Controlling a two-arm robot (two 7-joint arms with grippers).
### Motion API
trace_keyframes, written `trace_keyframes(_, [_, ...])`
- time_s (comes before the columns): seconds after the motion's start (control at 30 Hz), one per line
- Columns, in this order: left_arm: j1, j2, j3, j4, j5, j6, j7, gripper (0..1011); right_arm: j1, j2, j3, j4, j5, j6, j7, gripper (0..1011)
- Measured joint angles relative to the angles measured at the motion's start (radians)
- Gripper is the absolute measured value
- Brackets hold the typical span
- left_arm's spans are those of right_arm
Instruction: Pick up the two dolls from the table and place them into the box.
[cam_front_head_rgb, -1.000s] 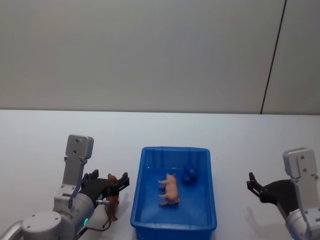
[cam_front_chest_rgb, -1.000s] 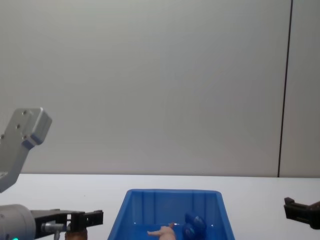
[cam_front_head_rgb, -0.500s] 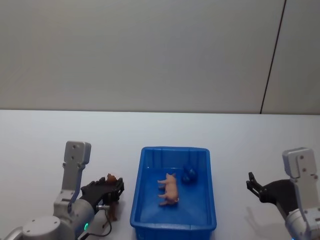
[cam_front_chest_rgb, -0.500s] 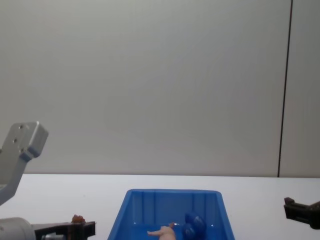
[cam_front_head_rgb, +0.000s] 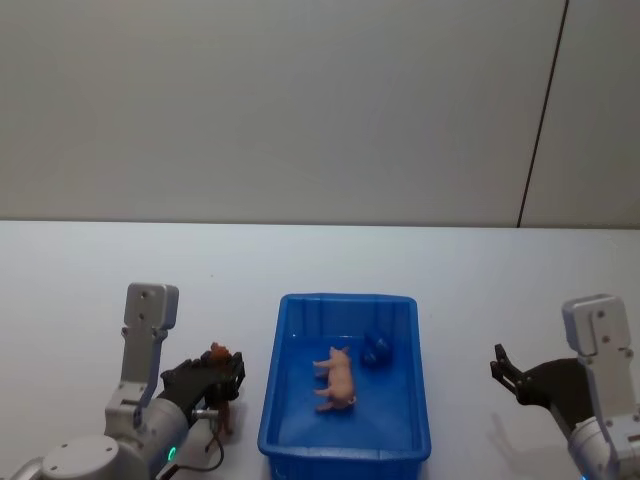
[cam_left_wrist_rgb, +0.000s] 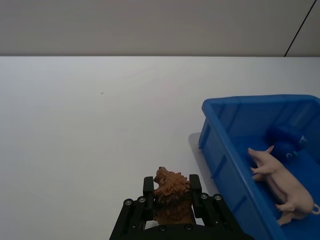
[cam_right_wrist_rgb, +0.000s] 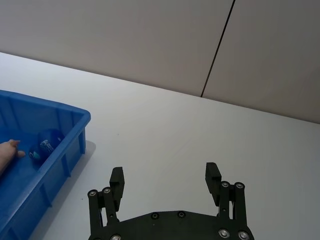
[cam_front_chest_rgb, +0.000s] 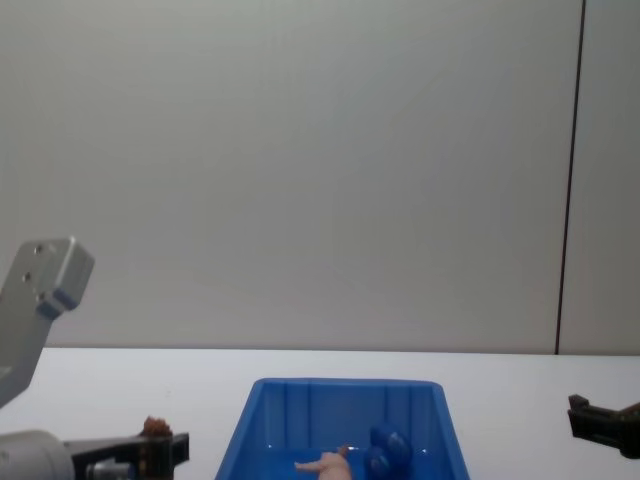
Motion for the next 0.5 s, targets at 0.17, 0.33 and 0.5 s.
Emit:
trace_keyframes(0.17, [-0.003, 0.002, -0.001, -0.027, 0.027, -0.016, -0.017, 411, 0.0, 0.0, 0.0, 0.0, 0.0, 0.0, 0.0, 1001])
trace_keyframes(0.33, [-0.013, 0.004, -0.003, -0.054, 0.058, -0.025, -0.045, 411, 0.0, 0.0, 0.0, 0.0, 0.0, 0.0, 0.0, 1001])
trace_keyframes(0.5, [-0.03, 0.004, -0.004, -0.084, 0.094, -0.029, -0.096, 411, 0.0, 0.0, 0.0, 0.0, 0.0, 0.0, 0.0, 1001])
